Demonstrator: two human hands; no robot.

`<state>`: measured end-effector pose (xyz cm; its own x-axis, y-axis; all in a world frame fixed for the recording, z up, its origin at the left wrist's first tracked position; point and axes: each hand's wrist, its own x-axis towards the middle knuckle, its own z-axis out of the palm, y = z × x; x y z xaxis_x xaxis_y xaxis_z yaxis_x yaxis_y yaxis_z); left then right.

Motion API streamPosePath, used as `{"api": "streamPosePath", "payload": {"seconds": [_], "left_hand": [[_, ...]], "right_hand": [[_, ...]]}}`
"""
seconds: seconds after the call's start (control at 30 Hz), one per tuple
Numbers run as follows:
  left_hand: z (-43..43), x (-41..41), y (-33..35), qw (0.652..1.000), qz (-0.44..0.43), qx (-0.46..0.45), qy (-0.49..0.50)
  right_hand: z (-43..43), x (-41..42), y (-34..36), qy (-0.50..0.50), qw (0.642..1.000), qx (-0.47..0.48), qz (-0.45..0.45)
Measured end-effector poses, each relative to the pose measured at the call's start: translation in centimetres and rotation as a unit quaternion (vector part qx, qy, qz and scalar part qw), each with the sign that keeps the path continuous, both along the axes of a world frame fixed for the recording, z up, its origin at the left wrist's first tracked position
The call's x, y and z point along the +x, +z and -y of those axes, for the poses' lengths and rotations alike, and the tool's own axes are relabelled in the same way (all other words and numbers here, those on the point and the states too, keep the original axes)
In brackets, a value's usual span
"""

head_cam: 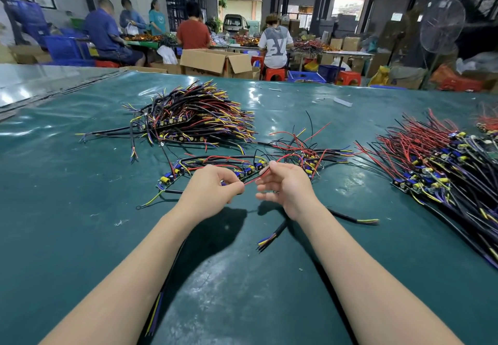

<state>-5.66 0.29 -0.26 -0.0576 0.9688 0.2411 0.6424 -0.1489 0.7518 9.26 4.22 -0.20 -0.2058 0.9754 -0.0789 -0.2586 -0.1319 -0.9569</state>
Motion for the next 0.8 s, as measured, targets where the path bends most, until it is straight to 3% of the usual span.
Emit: {"api": "streamPosePath", "payload": {"seconds": [0.3, 0.5, 0.57, 0.67, 0.73, 0.8], "left_hand": [[0.0, 0.1, -0.5, 0.998, 0.053, -0.021, -0.002], [-0.3, 0.0, -0.5, 0.998, 0.039, 0.011, 0.052], [-0.2, 0.1, -0.5, 0.996, -0.009, 0.028, 0.086], [-0.1, 0.0, -0.5, 0.994, -0.05, 0.037, 0.095], [0.0, -0.1, -0.3, 0.999, 0.01, 0.015, 0.043], [0.3, 0.1, 0.1, 0.989, 0.134, -0.035, -0.042]], "right_hand": [[-0.7, 0.5, -0.3, -0.192, 0.976, 0.089, -0.047], [-0.9, 0.8, 0.4, -0.144, 0.98, 0.071, -0.116], [-0.7, 0.6, 0.4, -0.154, 0.978, 0.114, -0.086], [-0.5, 0.6, -0.1, -0.246, 0.935, 0.242, 0.077], [-0.7, 0.9, -0.3, -0.283, 0.914, 0.27, 0.11], [-1.0, 1.3, -0.4, -0.296, 0.921, 0.241, 0.074]]}}
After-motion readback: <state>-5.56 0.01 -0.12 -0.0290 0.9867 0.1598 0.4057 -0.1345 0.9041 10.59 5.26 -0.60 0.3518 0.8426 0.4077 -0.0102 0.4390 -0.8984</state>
